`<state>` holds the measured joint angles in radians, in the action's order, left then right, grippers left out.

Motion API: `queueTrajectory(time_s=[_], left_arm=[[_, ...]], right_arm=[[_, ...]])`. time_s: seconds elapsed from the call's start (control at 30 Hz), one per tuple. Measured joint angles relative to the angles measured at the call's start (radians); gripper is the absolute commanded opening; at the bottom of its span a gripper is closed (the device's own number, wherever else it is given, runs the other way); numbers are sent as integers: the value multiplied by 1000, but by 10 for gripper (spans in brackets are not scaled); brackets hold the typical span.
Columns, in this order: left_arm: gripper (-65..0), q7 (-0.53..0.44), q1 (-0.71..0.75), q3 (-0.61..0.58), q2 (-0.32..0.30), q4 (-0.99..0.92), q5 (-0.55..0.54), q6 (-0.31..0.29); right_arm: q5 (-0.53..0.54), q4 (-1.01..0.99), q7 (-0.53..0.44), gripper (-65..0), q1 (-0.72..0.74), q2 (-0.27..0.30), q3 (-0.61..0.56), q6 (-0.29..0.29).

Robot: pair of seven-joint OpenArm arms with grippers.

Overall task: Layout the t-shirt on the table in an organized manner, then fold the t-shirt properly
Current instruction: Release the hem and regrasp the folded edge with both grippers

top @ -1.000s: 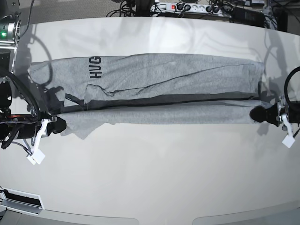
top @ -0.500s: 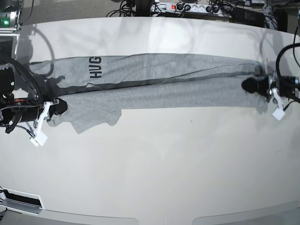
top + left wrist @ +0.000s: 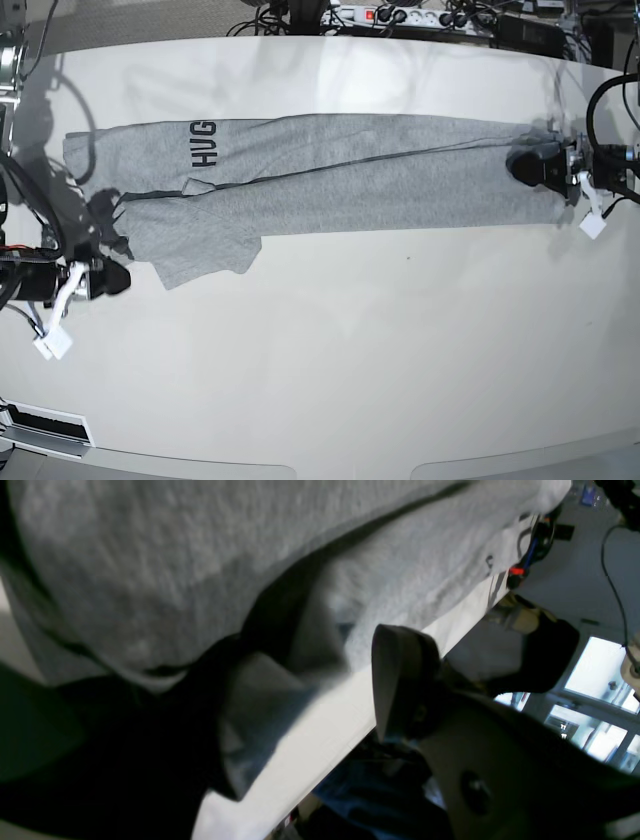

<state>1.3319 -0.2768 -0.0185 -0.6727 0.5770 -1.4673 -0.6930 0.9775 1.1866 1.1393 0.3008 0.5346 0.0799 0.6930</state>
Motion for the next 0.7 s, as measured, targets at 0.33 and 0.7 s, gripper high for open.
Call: queueTrajectory(time_s=[0.33,0.7], left_arm=[[-298,-6,-3,0,58,0,-4,0],[-298,-8,-3,1,94,0,-15,0]], right_arm=[[-271,-35,-149,-313,-1,-148,0,-26],[-424,-274,-369,-272,-1,-193,0,-60]])
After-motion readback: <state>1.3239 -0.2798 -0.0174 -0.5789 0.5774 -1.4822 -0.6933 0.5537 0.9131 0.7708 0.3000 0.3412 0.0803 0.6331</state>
